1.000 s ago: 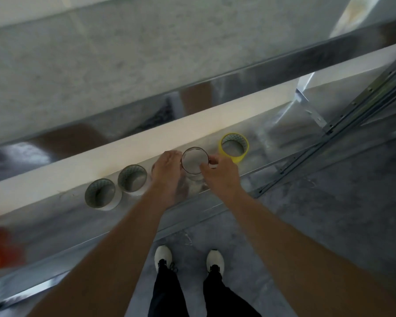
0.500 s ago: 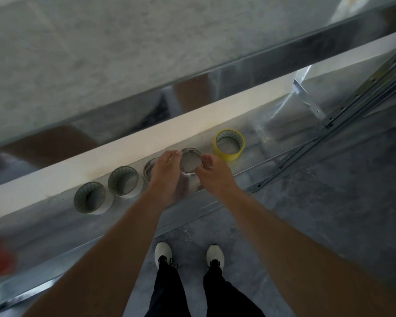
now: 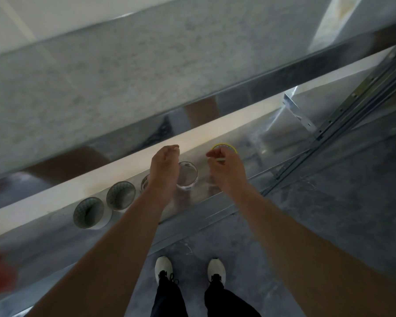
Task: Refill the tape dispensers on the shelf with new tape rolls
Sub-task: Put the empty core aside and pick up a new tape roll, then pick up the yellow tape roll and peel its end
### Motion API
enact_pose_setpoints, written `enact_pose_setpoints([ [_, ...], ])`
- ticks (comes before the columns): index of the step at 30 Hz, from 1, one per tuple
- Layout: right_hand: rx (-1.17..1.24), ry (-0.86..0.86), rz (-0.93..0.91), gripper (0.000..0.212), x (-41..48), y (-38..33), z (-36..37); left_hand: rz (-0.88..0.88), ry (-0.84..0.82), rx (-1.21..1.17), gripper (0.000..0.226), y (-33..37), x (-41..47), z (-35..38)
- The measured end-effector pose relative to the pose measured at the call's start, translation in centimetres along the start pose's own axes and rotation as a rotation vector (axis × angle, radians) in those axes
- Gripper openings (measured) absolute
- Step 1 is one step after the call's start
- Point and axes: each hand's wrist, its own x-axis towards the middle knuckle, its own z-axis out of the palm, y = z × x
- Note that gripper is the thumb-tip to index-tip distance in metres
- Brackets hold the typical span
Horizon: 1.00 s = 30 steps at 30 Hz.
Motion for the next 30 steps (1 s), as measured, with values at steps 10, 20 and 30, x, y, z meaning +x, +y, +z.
enact_pose_setpoints([
  [10, -0.138, 0.107, -0.035, 0.020, 2.0, 0.9, -3.7, -0.046, -0.076, -0.024, 0.024, 0.2, 0.7, 4.0],
  [20, -0.188, 0.006, 0.132, 0.059, 2.5, 3.0, -4.6, -0.087, -0.145, 0.043, 0.024, -1.6, 1.2, 7.9],
  [30, -0.128, -0.021, 0.180, 0.054, 2.4, 3.6, -4.6, -0.175, -0.162, -0.005, 0.025, -2.6, 1.9, 8.7],
])
